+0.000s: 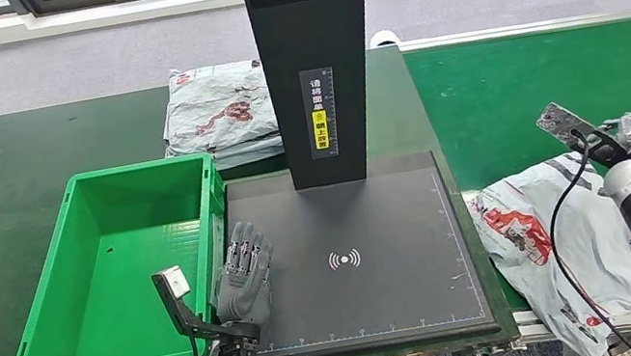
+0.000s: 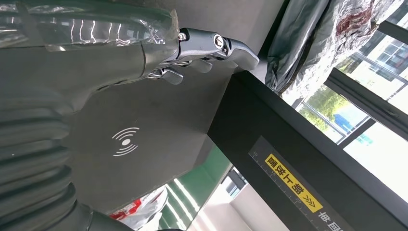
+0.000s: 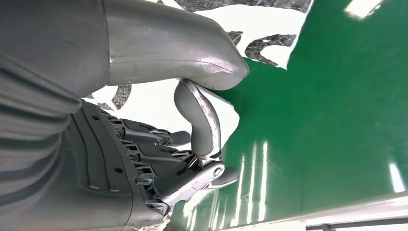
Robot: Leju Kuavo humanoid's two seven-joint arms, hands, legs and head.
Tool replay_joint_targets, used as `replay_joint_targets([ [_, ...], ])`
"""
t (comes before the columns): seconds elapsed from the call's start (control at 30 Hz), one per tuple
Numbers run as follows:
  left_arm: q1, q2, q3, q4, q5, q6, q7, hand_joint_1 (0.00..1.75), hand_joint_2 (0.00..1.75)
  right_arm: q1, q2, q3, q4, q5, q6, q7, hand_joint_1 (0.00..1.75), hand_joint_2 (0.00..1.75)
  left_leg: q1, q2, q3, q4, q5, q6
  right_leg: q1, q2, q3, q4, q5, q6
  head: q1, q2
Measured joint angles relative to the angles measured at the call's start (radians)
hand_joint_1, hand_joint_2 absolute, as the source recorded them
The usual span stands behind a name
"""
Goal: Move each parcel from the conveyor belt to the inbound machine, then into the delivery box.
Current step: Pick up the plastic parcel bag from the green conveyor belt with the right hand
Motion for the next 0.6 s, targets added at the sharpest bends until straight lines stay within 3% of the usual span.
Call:
replay_joint_targets([
  [0.37,-0.024,0.000,0.000,0.042,-0.055,-0.022,-0.051,0.00,1.75,0.057,0.000,0.107,0.020,0.107,0.130,0.071,0.00,1.75,0.000,0.000,0.000,0.000,0.000,0.000,0.000,0.000,0.000,0.000,0.000,0.000,0.000,0.000],
  [0.47,-0.035,0.000,0.000,0.056,-0.084,-0.029,-0.071,0.00,1.75,0.069,-0.002,0.128,0.029,0.122,0.223,0.031,0.00,1.75,0.000,0.000,0.000,0.000,0.000,0.000,0.000,0.000,0.000,0.000,0.000,0.000,0.000,0.000],
  [0.6,-0.050,-0.001,0.000,0.084,-0.104,-0.056,-0.092,0.00,1.75,0.094,-0.020,0.173,0.039,0.153,0.403,-0.091,0.00,1.75,0.000,-0.001,0.000,0.000,0.000,0.000,0.000,0.000,0.000,0.000,0.000,0.000,0.000,0.000],
])
